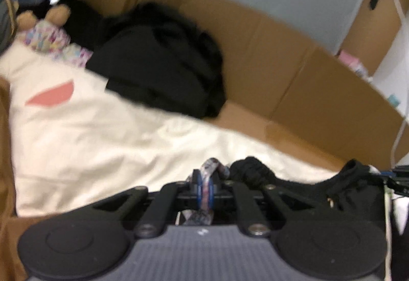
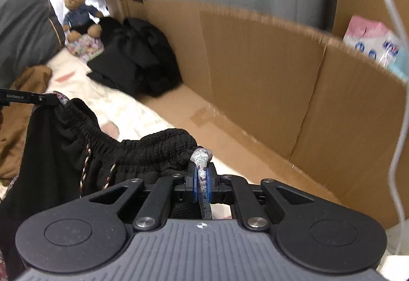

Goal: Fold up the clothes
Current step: 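Lower the trousers onto the sheet and open both grippers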

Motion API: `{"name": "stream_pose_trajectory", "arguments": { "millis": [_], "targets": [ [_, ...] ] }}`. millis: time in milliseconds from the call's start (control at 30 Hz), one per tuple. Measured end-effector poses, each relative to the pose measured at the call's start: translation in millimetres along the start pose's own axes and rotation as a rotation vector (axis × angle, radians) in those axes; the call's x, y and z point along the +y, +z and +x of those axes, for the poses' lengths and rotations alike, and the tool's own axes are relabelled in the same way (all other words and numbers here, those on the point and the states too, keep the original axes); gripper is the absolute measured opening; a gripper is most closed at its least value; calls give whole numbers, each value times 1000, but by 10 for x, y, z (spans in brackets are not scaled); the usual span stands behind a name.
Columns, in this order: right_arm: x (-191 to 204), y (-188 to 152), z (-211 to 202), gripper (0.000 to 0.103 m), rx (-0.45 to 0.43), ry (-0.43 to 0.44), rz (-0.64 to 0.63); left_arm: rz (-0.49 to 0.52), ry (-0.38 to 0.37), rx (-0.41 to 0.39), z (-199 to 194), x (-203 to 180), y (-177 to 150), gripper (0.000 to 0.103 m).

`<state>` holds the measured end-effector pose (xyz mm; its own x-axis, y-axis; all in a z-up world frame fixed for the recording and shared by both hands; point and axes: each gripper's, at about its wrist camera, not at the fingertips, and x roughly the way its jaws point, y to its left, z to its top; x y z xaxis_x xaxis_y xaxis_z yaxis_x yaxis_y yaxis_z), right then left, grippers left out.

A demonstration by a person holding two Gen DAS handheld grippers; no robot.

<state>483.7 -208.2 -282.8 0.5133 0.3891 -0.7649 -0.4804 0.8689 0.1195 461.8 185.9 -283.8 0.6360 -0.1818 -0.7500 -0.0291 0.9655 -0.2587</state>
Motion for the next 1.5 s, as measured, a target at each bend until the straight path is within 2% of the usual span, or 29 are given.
{"name": "stream_pose_trajectory", "arguments": {
  "millis": [67, 167, 233, 333, 433, 600, 700, 900, 1133, 1300, 1500],
  "targets": [
    [18, -66, 89, 11, 16, -17, -4, -3, 22, 18, 35, 7, -62, 27],
    [38, -135, 162, 22, 32, -56, 1, 17, 42, 28, 16, -12, -138, 44],
    [55, -154, 171, 33, 46, -65, -3, 23, 49, 26, -49, -27, -173, 53],
    [70, -182, 151, 42, 55, -78, -5, 23, 51, 24, -98, -34, -191, 54],
    [53, -204, 70, 44, 52, -81, 9, 26, 44, 27, -139, -26, -204, 55],
    [113, -228, -117, 45, 47, -99, -25, -1, 30, 20, -306, 11, -243, 57],
    [164, -231, -265, 45, 49, -90, -44, 22, 32, 6, -530, -33, -291, 60],
    [144, -216, -578, 45, 29, -90, 50, 34, 35, -18, -937, -101, -392, 60],
    [261, -195, -1186, 45, 21, -103, 74, 72, 33, -50, -1521, -169, -482, 60],
    [465, -63, -1831, 45, -46, -152, 53, 80, 43, -108, -2097, -165, -421, 63],
    [721, 65, -2464, 45, -93, -136, 30, 115, 55, -170, -2812, -125, -366, 67]
  ]
}}
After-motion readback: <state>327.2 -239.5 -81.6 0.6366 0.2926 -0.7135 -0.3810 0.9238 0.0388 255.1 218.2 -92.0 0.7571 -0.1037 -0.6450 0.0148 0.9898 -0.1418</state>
